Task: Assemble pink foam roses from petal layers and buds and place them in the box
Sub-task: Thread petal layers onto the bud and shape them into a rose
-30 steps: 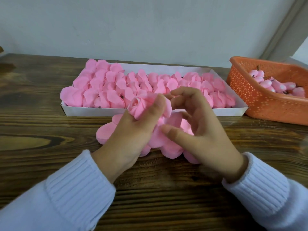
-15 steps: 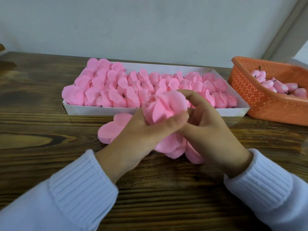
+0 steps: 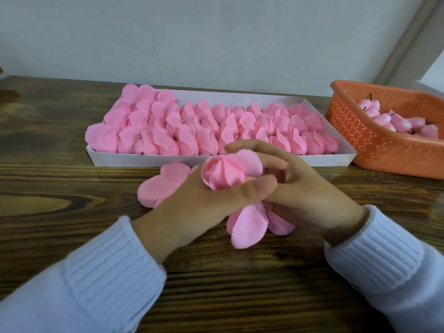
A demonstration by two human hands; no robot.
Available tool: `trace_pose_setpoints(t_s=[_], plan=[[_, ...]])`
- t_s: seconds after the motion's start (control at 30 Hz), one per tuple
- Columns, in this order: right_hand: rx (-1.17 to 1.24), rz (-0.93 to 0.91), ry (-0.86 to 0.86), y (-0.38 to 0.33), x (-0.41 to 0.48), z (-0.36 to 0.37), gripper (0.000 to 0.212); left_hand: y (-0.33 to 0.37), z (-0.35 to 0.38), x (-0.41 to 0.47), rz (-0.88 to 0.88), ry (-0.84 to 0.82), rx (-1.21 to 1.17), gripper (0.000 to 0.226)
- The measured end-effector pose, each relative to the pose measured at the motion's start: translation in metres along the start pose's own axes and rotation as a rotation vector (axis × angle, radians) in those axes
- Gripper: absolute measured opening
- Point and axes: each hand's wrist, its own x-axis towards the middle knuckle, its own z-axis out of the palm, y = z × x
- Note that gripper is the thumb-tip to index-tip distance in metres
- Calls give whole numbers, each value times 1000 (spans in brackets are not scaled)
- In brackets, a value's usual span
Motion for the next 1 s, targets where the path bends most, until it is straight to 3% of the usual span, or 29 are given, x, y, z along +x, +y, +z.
trace_pose_setpoints(t_s=[0.27,0.47,0.57,0.67,0.8,1.0], plan=[[42,-3,38,-3,0,2,43,0,0,3,-57,55,-55,46],[42,76,181,-3,1,-6,39,-3,-3,2,-44,279,-76,36],[-88,111,281,-3,1,-10,42,-1,-5,3,-43,349,-102,31],[-239,30,364,-2,1,-10,28,-1,-6,2,-55,415,-78,35],[-442,-196,451,-3,-1,-6,22,5,-3,1,-123,386,-100,43],[-436,-386,511,-6,-4,3,18,1,-1,0,-137,401,28,37]])
